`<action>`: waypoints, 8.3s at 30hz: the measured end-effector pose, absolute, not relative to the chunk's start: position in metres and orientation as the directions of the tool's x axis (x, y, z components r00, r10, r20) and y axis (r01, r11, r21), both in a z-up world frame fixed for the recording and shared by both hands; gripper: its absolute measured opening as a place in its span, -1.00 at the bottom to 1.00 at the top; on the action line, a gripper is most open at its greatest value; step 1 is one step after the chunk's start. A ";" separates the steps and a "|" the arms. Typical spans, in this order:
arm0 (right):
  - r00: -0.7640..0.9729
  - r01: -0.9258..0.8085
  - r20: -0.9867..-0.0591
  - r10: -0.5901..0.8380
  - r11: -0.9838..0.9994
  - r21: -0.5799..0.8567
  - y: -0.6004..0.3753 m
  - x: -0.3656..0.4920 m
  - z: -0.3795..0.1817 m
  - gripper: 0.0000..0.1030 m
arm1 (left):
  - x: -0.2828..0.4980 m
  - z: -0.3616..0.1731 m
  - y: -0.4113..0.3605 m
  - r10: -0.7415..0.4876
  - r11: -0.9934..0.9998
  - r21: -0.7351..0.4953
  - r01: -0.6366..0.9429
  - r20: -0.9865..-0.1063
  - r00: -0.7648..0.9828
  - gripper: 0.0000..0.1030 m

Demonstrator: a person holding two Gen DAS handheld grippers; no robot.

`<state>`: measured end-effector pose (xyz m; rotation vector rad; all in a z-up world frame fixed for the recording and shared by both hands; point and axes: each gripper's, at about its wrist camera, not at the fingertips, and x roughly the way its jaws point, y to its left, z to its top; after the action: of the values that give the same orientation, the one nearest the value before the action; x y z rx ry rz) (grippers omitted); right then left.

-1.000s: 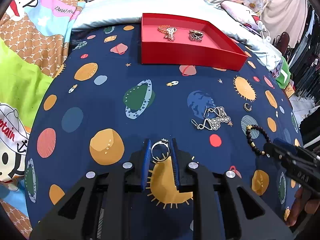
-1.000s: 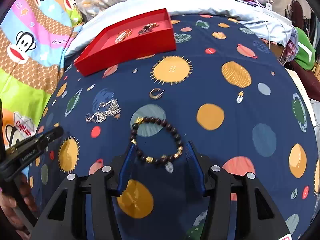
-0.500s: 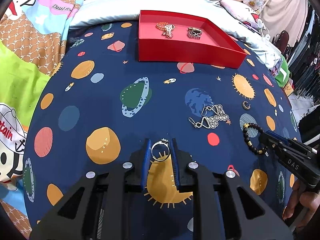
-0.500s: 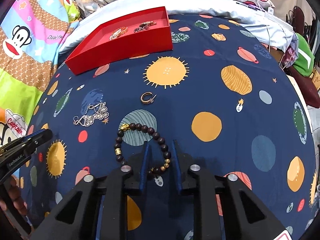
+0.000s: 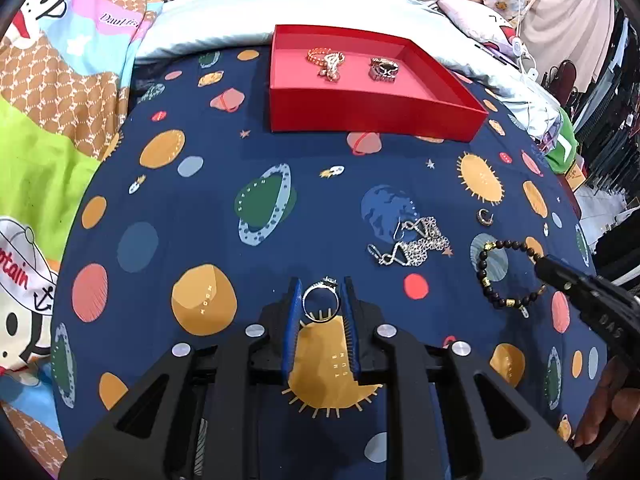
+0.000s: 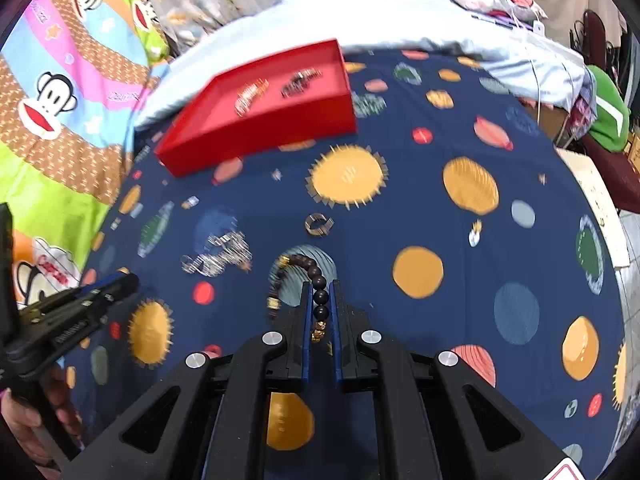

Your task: Organize jewelry

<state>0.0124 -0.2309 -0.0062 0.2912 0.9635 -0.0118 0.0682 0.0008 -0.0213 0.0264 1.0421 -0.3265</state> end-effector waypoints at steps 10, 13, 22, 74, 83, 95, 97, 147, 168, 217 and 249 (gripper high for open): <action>0.648 0.083 -0.746 0.153 0.960 0.269 -0.222 0.015 0.038 -0.86 | 0.074 0.001 -0.004 -0.252 0.951 -0.127 0.283 -0.848 0.466 -0.63; 0.663 0.066 -0.730 0.164 0.959 0.275 -0.220 0.018 0.047 -0.86 | 0.078 0.008 -0.006 -0.253 0.950 -0.122 0.288 -0.843 0.475 -0.63; 0.704 0.011 -0.689 0.174 0.967 0.256 -0.210 0.039 0.073 -0.86 | 0.103 0.035 -0.014 -0.264 0.948 -0.120 0.294 -0.812 0.520 -0.63; 0.711 -0.001 -0.676 0.192 0.962 0.272 -0.236 0.213 0.064 -0.86 | 0.209 0.055 0.016 -0.224 0.969 -0.108 0.221 -0.758 0.613 -0.63; 0.711 0.012 -0.678 0.187 0.961 0.277 -0.238 0.194 0.063 -0.86 | 0.192 0.043 0.043 -0.221 0.973 -0.136 0.187 -0.784 0.579 -0.63; 0.681 0.014 -0.702 0.207 0.955 0.296 -0.228 0.175 0.049 -0.86 | 0.154 -0.026 0.045 -0.185 0.977 -0.115 0.180 -0.876 0.445 -0.14; 0.682 0.012 -0.701 0.210 0.954 0.298 -0.227 0.175 0.050 -0.86 | 0.148 -0.037 0.040 -0.165 0.977 -0.089 0.192 -0.889 0.426 -0.15; 0.635 0.023 -0.754 0.171 0.971 0.239 -0.218 0.263 0.017 -0.44 | 0.300 -0.002 -0.074 -0.157 0.973 -0.034 0.228 -0.822 0.548 0.06; 0.670 0.072 -0.734 0.115 0.973 0.218 -0.226 0.133 0.052 -0.10 | 0.192 0.026 -0.040 -0.062 0.984 0.048 0.172 -0.811 0.581 0.34; 0.516 0.091 -0.854 0.066 0.987 0.132 -0.215 0.087 -0.041 -0.68 | 0.115 -0.041 0.003 -0.019 0.991 0.032 0.131 -0.926 0.377 0.42; 0.547 0.220 -0.837 0.019 0.961 0.166 -0.274 0.012 0.004 -0.68 | 0.097 -0.044 -0.032 -0.162 0.966 -0.080 0.245 -0.929 0.333 0.38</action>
<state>0.0117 -0.2740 0.0042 0.2651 0.9881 -0.1207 0.0975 -0.0323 -0.0439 0.0789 1.2023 -0.2659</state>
